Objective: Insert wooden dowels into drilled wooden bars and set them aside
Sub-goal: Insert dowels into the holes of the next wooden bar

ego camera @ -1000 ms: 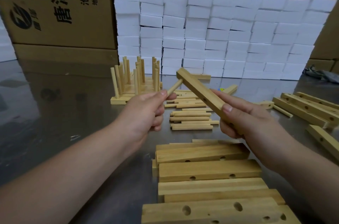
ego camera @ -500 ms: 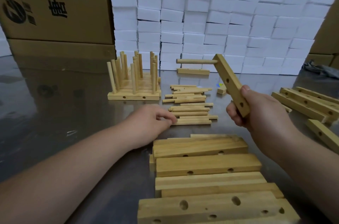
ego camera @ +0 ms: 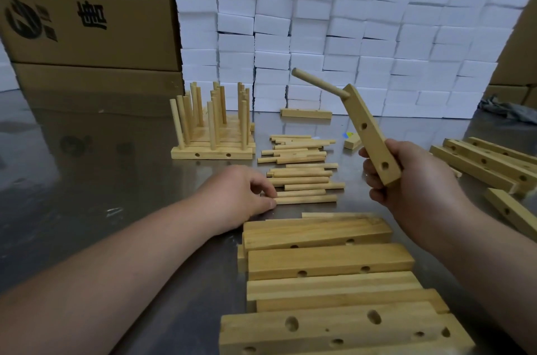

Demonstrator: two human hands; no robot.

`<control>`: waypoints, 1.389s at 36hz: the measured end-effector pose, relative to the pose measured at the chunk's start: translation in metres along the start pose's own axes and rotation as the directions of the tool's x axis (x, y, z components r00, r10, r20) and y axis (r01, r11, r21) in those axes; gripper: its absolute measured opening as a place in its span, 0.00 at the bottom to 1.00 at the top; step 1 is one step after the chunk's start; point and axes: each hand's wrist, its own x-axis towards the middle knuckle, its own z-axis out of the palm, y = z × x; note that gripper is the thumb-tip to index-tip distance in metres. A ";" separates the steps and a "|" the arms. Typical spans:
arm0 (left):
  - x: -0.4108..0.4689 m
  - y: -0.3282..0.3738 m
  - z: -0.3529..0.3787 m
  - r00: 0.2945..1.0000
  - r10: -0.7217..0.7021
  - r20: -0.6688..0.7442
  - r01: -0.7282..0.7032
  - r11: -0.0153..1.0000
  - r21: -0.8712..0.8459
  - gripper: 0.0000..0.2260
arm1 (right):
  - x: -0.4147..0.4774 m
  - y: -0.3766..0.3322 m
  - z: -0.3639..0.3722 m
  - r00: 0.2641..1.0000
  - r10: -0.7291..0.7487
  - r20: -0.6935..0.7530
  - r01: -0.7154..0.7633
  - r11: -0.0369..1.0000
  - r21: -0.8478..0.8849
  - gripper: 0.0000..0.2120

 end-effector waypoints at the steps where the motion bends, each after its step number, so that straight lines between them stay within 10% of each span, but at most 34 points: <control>1: 0.000 0.000 0.000 1.000 -0.005 0.008 0.005 1.000 -0.001 0.05 | 0.000 0.000 0.000 1.000 0.002 -0.010 -0.002 1.000 -0.007 0.15; 11: -0.004 0.005 -0.007 0.984 0.007 -0.180 -0.040 0.982 -0.183 0.05 | 0.002 0.004 0.002 0.999 0.029 -0.032 -0.030 0.999 -0.037 0.13; 21: -0.015 0.023 -0.015 0.977 -0.041 -0.210 -0.137 0.634 -0.761 0.08 | -0.003 -0.005 0.002 0.997 -0.045 0.062 0.052 0.991 -0.121 0.14; 50: -0.018 0.022 -0.008 0.954 0.055 -0.296 -0.221 0.795 -0.565 0.10 | -0.014 -0.003 0.002 0.929 -0.168 0.330 0.227 0.962 -0.149 0.16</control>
